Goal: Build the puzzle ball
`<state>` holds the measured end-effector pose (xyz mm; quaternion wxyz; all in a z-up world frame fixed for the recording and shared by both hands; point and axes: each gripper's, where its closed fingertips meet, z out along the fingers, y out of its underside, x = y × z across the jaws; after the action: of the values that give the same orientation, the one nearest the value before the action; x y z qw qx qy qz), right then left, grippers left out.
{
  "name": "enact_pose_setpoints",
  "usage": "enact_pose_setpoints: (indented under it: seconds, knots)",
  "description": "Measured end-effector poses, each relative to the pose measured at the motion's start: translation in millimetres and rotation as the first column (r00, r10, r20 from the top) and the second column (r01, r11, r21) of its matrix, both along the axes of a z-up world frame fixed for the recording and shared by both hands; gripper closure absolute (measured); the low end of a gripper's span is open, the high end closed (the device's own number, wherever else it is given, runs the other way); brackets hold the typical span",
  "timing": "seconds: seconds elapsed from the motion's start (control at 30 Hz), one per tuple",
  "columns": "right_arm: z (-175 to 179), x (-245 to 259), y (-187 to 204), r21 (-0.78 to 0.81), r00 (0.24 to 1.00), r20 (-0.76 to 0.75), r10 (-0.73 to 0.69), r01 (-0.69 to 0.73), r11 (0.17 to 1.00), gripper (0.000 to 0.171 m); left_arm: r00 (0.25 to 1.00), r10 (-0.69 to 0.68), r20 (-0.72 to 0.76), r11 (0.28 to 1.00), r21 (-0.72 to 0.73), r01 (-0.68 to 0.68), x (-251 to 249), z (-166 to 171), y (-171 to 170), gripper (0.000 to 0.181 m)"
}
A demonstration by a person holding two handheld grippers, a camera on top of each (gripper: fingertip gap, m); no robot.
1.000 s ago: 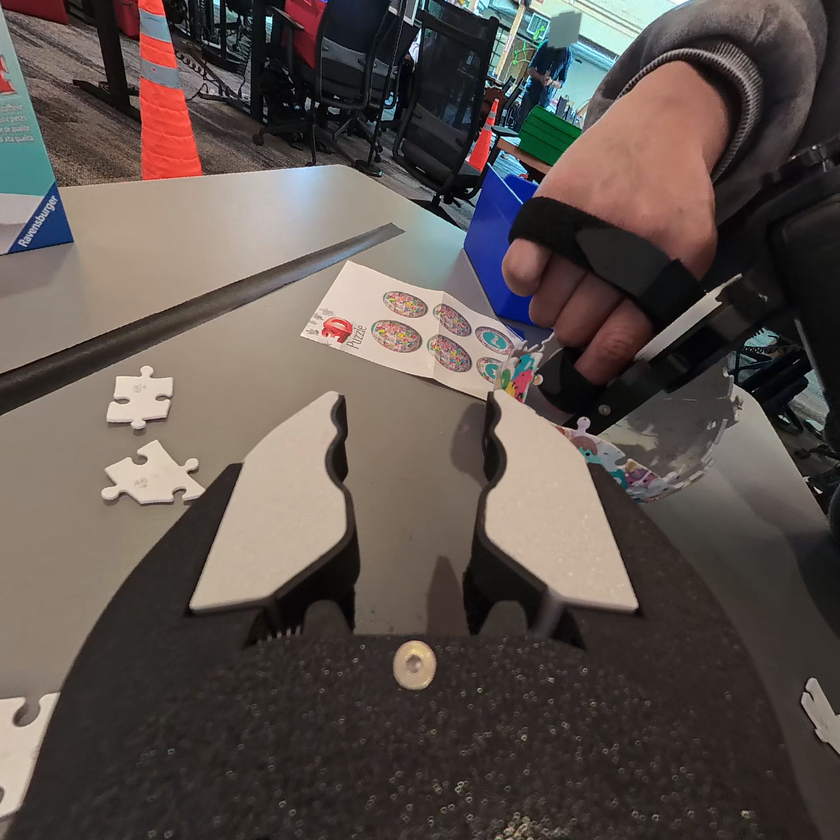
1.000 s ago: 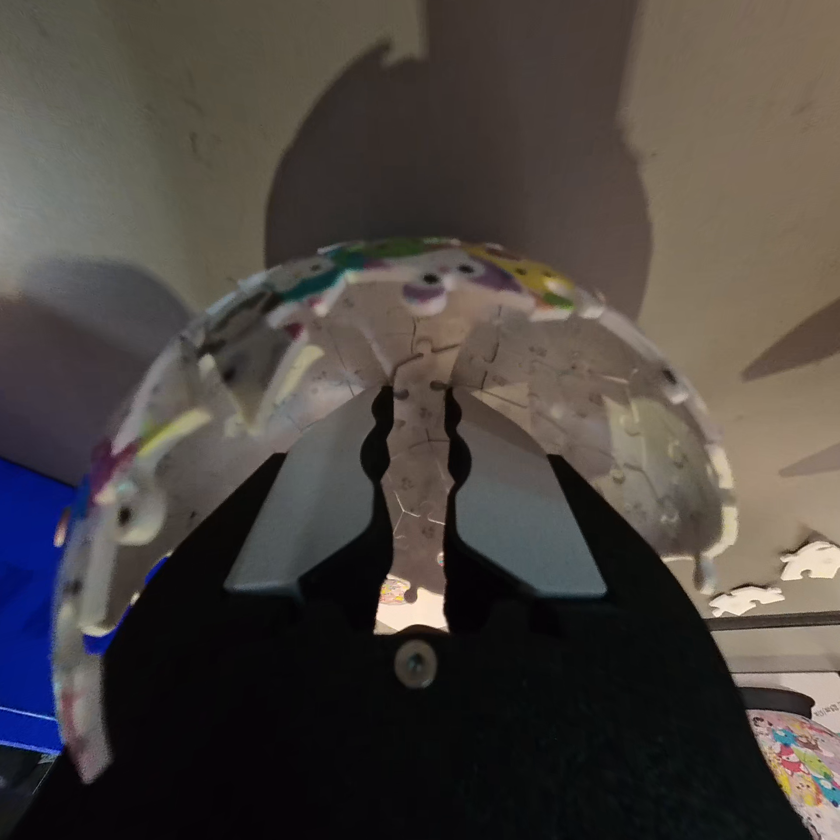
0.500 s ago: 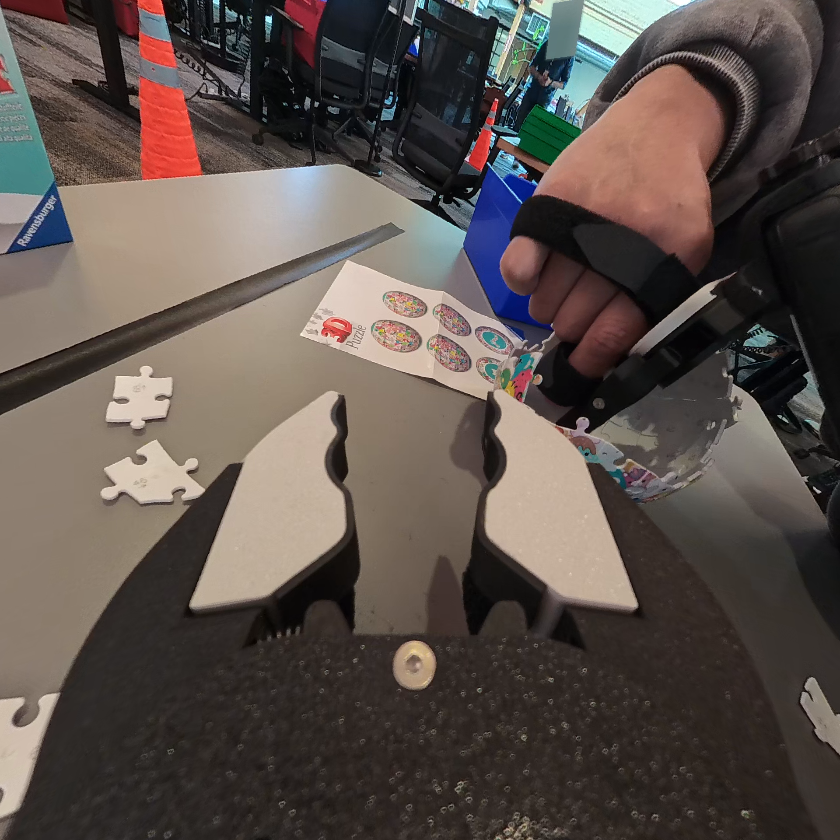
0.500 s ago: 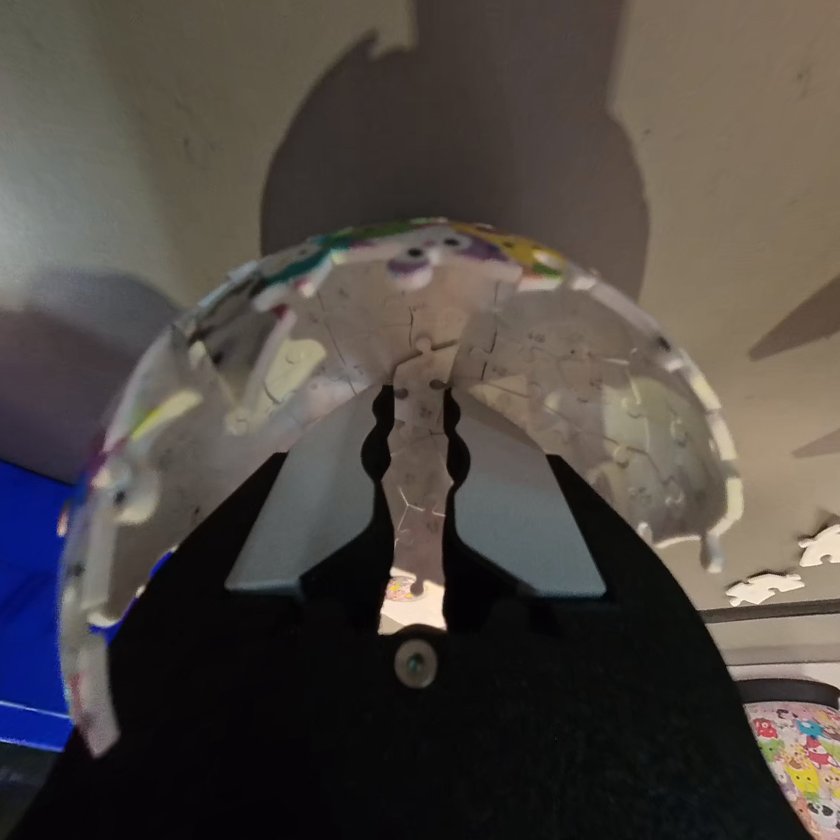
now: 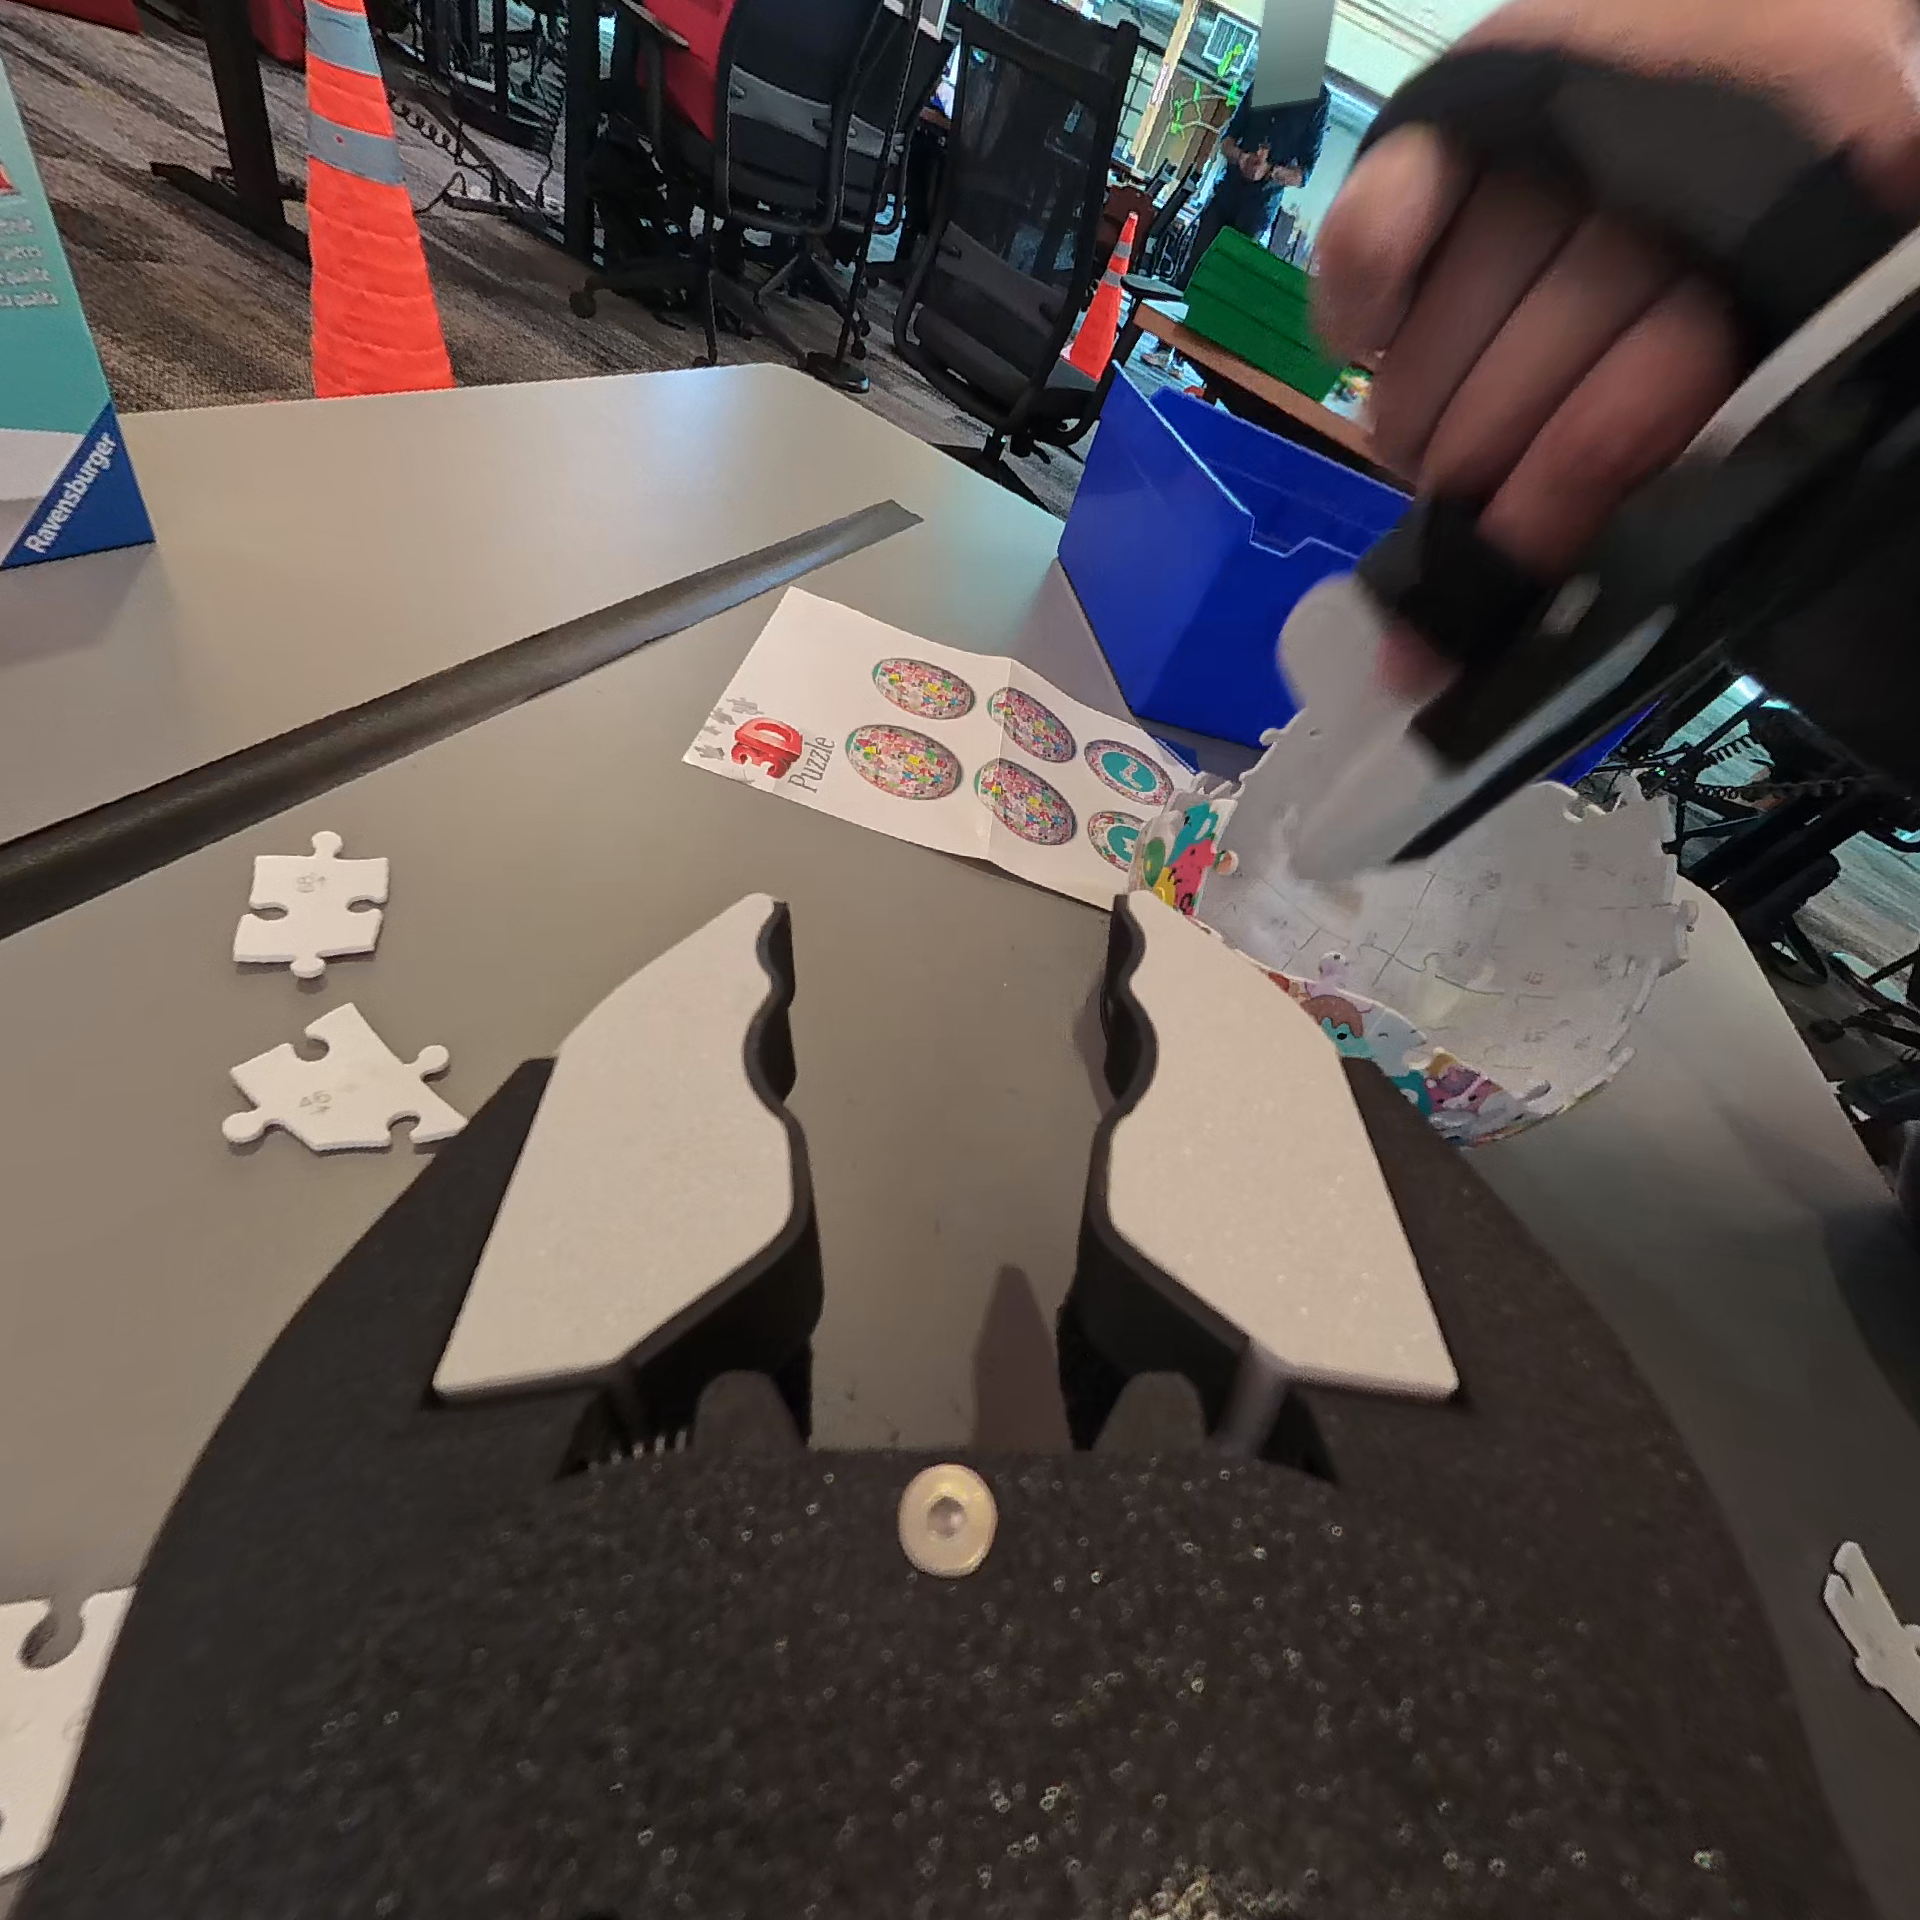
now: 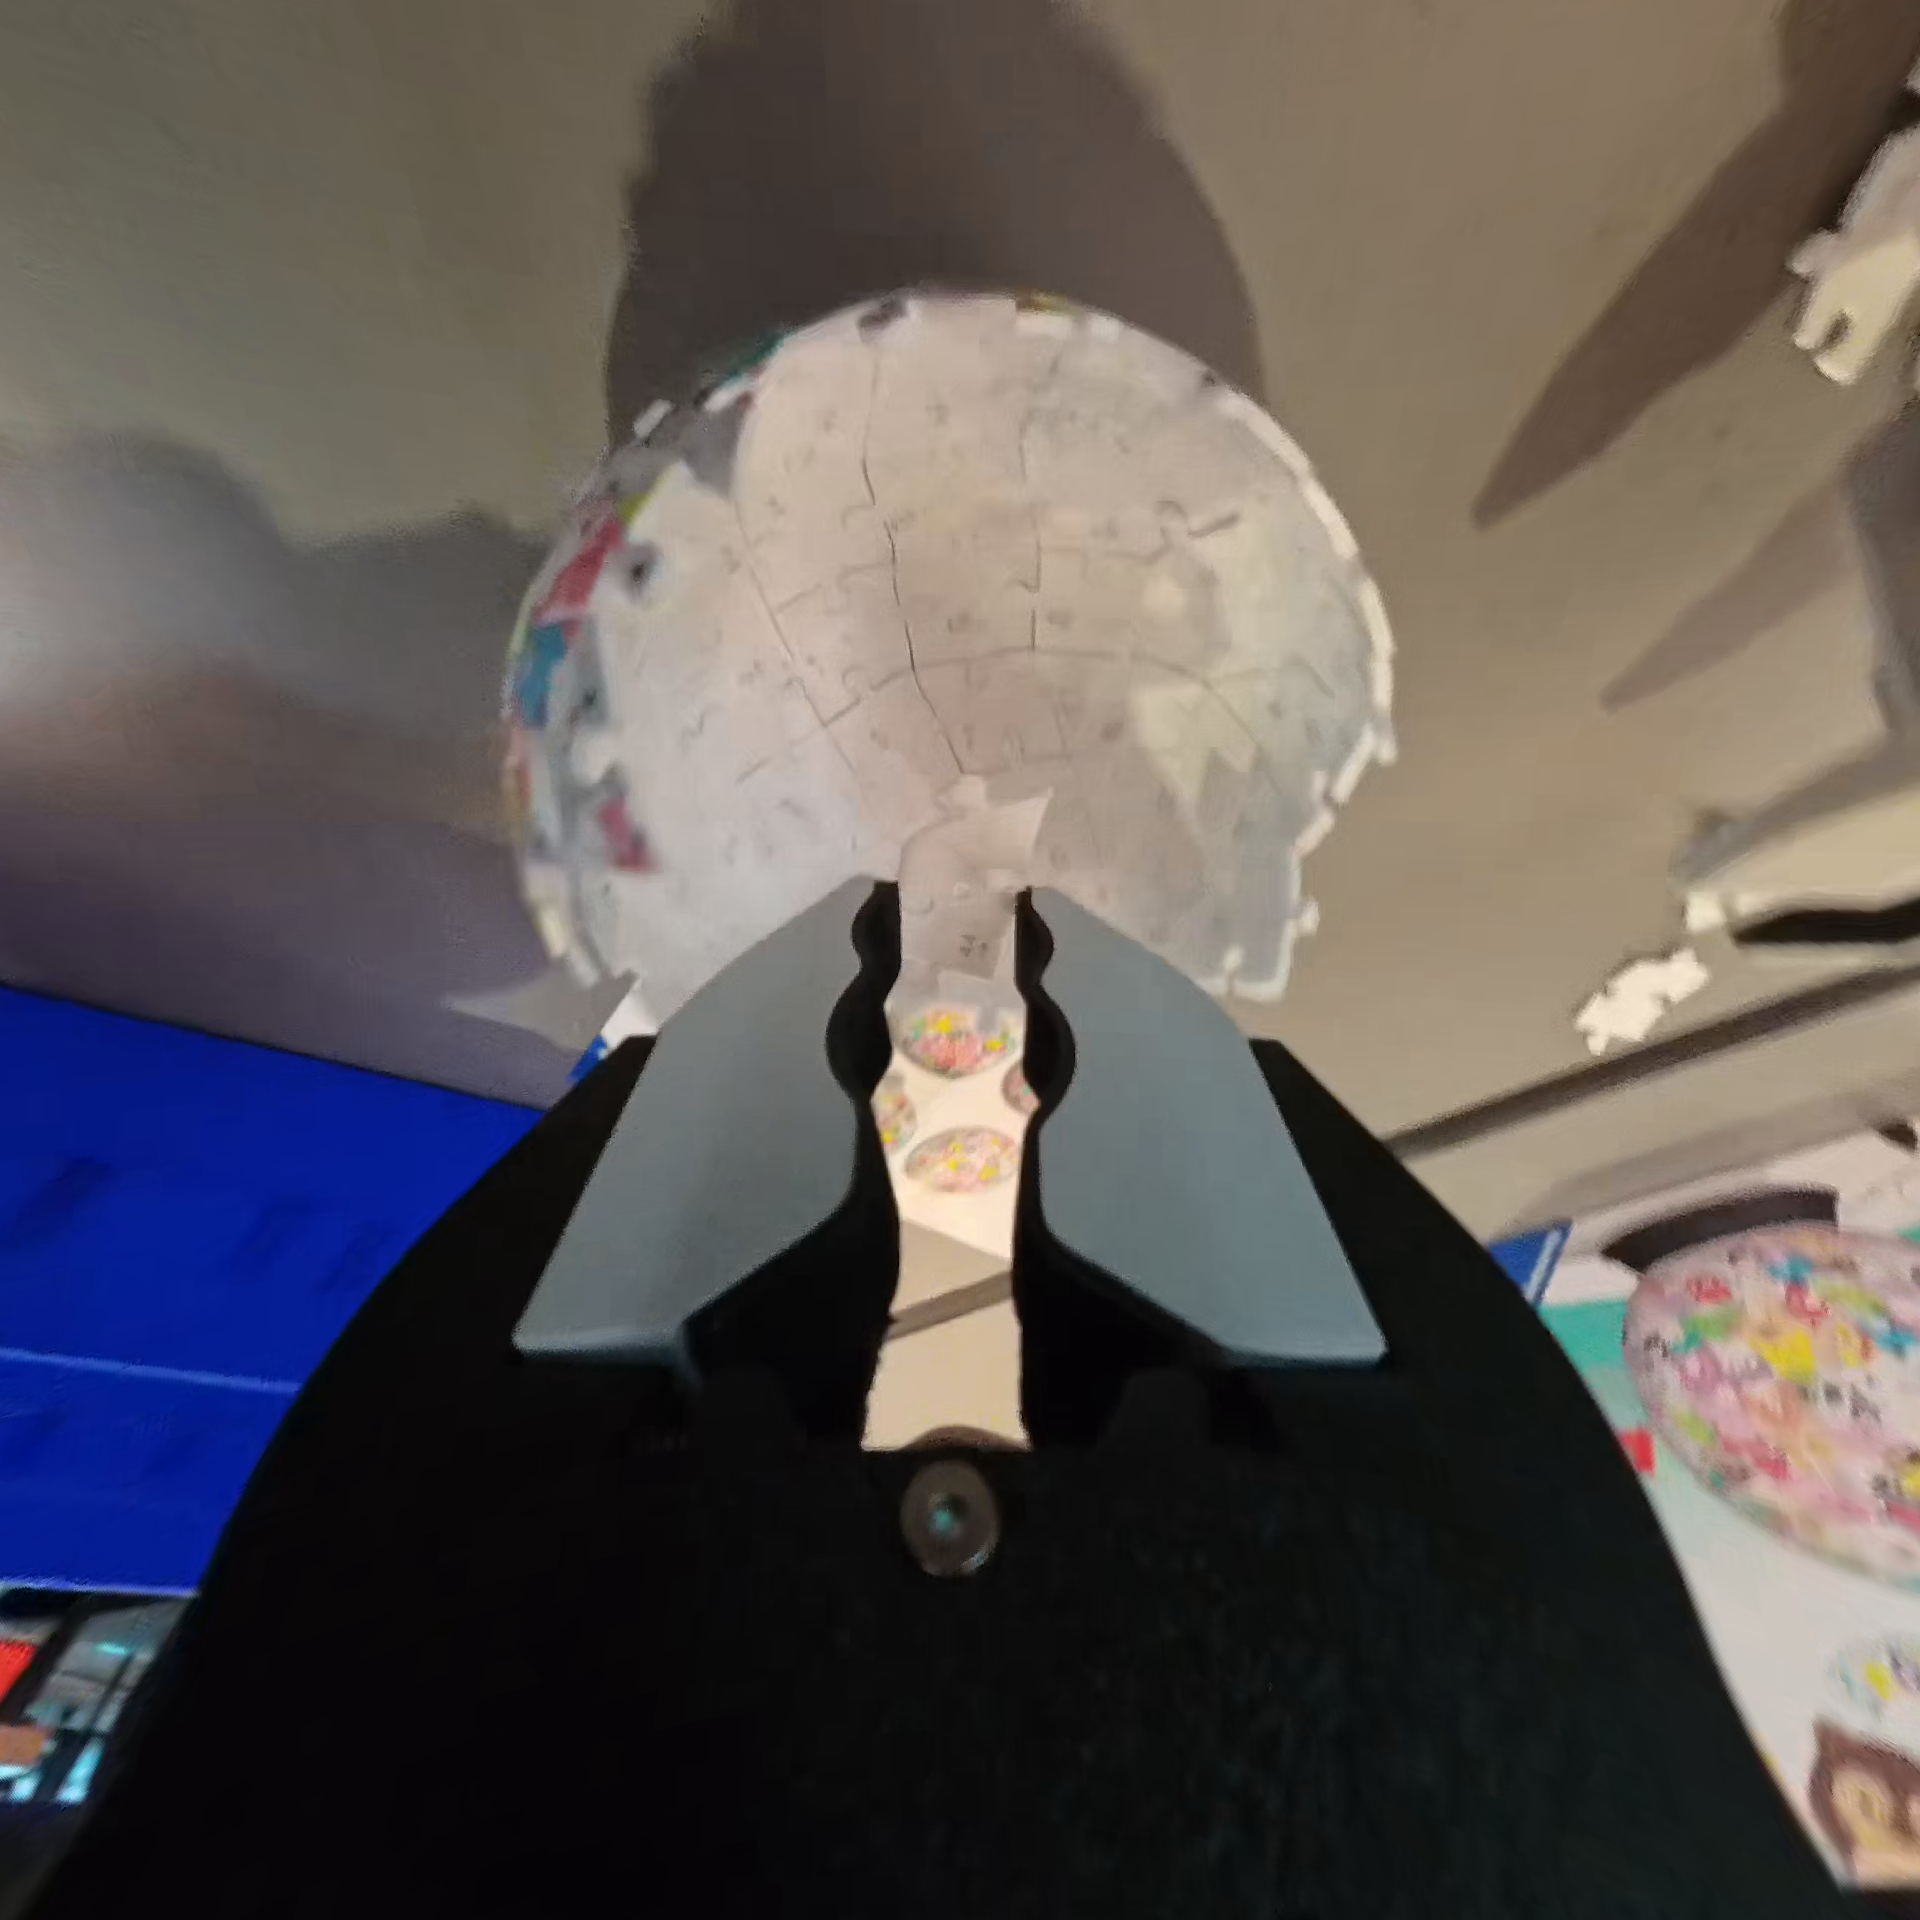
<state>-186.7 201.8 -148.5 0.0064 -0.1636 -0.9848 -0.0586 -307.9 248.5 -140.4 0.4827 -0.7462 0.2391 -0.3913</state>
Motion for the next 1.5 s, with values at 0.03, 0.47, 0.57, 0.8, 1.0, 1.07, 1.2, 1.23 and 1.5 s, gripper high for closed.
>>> enact_pose_setpoints:
  seconds: [0.03,0.47,0.57,0.8,1.0,1.07,1.2,1.23,1.5]
  knots:
    - [11.2,1.7,1.4,0.01,0.999,-0.02,-0.028,0.028,1.0,0.15,1.0,0.0,0.0,1.0,-0.001,0.0,0.1,-0.1,0.1,0.124]
    - [33.9,99.7,-114.9,-0.111,0.768,-0.182,-0.614,0.604,0.789,0.15,1.0,0.01,-0.011,1.0,0.009,-0.01,0.4,-0.4,0.6,0.126]
    - [-3.9,105.6,-150.1,-0.181,0.664,-0.203,-0.72,0.697,0.694,0.15,1.0,0.023,-0.014,0.999,0.03,-0.023,-0.4,1.6,0.3,0.126]
    - [-14.4,79.4,-161.5,-0.454,0.272,-0.339,-0.901,0.791,0.41,0.15,0.998,0.054,0.02,0.993,0.108,-0.056,-10.3,53.9,-12.5,0.125]
    - [10.6,55.4,-158.8,-0.769,-0.072,-0.279,-0.958,0.614,0.178,0.15,0.979,-0.025,-0.2,0.985,0.161,0.058,20.0,85.7,-113.1,0.124]
    - [19.4,44.7,-159.0,-0.867,-0.17,-0.182,-0.968,0.493,0.076,0.15,0.952,-0.073,-0.298,0.985,0.13,0.116,43.7,64.3,-159.9,0.124]
    - [39.6,22.7,-167.0,-0.964,-0.247,0.179,-0.952,0.15,-0.22,0.151,0.885,0.027,-0.465,0.969,0.228,0.091,82.5,26.9,-215.3,0.134]
    - [44.8,18.9,-168.7,-0.955,-0.235,0.267,-0.935,0.067,-0.289,0.15,0.88,0.042,-0.473,0.964,0.25,0.089,91.9,22.8,-224.6,0.137]
    - [62.0,6.9,-190.1,-0.777,-0.069,0.606,-0.793,-0.269,-0.57,0.151,0.916,0.108,-0.386,0.962,0.272,0.001,118.8,29.7,-239.7,0.14]
